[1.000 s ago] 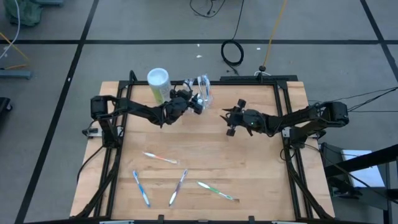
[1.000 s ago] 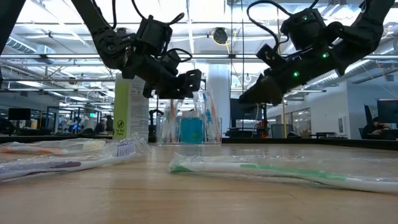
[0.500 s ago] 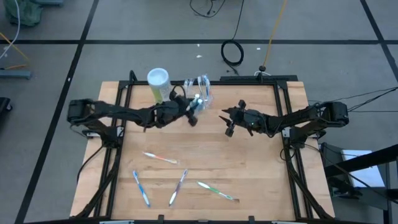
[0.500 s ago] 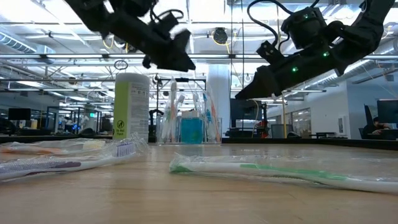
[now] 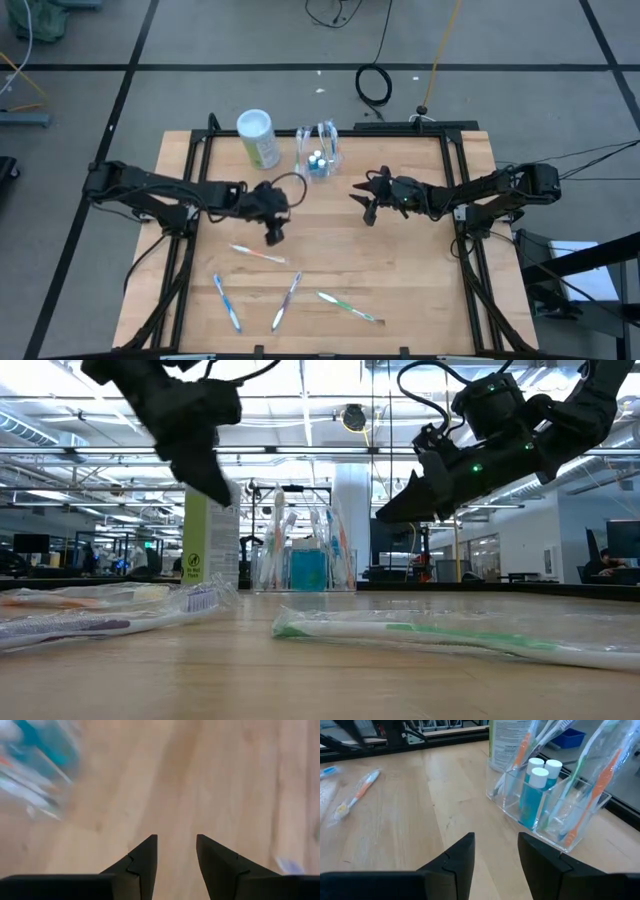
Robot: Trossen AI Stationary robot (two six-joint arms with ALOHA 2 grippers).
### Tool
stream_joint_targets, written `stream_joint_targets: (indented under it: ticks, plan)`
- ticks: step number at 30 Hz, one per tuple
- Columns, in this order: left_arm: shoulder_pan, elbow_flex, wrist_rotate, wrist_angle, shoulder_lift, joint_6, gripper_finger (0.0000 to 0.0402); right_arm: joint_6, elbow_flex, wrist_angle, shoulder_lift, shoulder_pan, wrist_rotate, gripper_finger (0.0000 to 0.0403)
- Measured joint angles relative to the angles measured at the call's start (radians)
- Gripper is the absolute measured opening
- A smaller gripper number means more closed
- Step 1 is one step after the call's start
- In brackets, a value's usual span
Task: Pick & Place toothbrushing station
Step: Put the orange toothbrush into the transparent organizer
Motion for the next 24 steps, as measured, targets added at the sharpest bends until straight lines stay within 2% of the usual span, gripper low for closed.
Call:
stream_joint_targets:
  ticks: [5,9,15,24]
  plan:
    - [-0.042,-0.002,0.078,-0.117,0.01,0.011,0.0127,0.0,0.0,-0.006,0.0,0.0,0.0,0.0141]
    - [-0.071,-0.001,0.099,-0.143,0.009,-0.01,0.0125,0.0,0.0,-0.016,0.0,0.0,0.001,0.0141]
    - [-0.134,-0.001,0.153,-0.115,0.034,0.015,0.0124,0.0,0.0,-0.028,0.0,0.0,0.001,0.0141]
    - [-0.194,-0.001,0.168,-0.08,0.169,-0.036,0.0135,0.0,0.0,-0.036,0.0,0.0,0.001,0.0141]
